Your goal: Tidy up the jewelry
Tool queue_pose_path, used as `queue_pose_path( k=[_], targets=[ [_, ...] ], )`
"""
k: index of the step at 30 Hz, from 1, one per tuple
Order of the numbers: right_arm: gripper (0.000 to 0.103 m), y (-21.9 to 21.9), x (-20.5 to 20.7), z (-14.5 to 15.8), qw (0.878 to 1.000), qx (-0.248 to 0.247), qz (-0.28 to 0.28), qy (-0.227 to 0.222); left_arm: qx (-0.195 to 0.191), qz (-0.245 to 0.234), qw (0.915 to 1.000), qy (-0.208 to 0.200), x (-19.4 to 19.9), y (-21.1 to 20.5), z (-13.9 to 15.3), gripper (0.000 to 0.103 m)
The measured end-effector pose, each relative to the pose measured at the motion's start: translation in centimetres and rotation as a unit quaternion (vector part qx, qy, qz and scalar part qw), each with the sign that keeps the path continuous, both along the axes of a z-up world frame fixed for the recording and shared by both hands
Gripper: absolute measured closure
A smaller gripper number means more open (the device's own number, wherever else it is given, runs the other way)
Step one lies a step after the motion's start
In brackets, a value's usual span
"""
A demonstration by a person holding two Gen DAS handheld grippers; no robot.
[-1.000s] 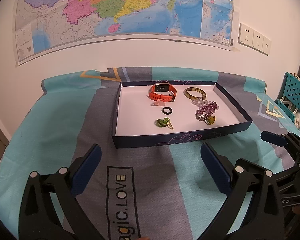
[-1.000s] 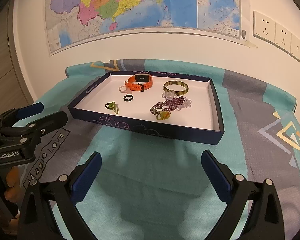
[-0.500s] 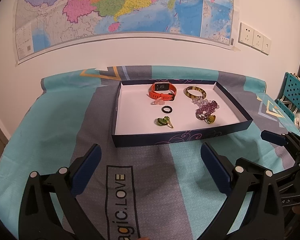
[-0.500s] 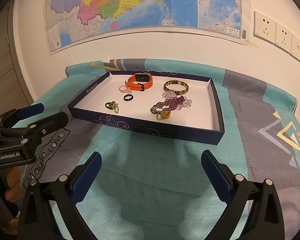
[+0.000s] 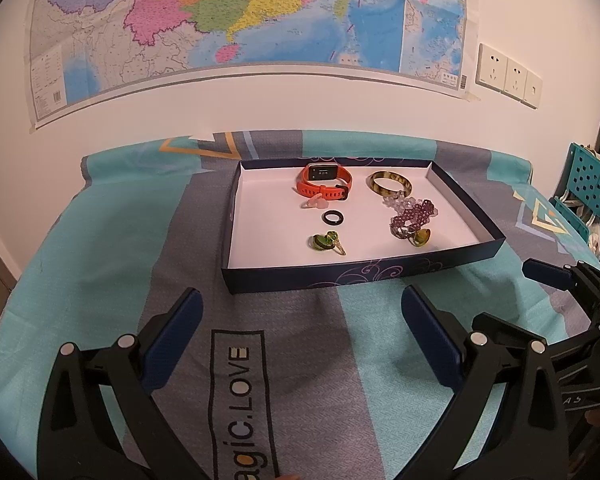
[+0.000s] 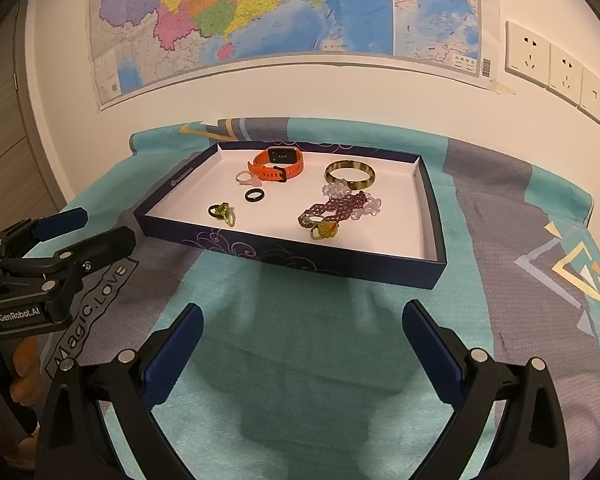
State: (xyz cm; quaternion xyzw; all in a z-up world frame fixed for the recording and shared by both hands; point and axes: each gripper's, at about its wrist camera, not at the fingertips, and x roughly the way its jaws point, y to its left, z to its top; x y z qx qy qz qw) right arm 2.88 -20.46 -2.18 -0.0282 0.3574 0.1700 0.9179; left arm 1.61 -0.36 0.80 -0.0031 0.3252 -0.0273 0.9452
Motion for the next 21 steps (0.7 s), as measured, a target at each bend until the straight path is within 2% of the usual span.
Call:
queue_pose_path(
  k=[21],
  targets=[
    [0.007,-0.19,0.18,0.12,1.0,0.001,0.0,-0.001,0.003,-0.002,1.0,-0.001,0.0,-0.36,0.08,0.006]
  ],
)
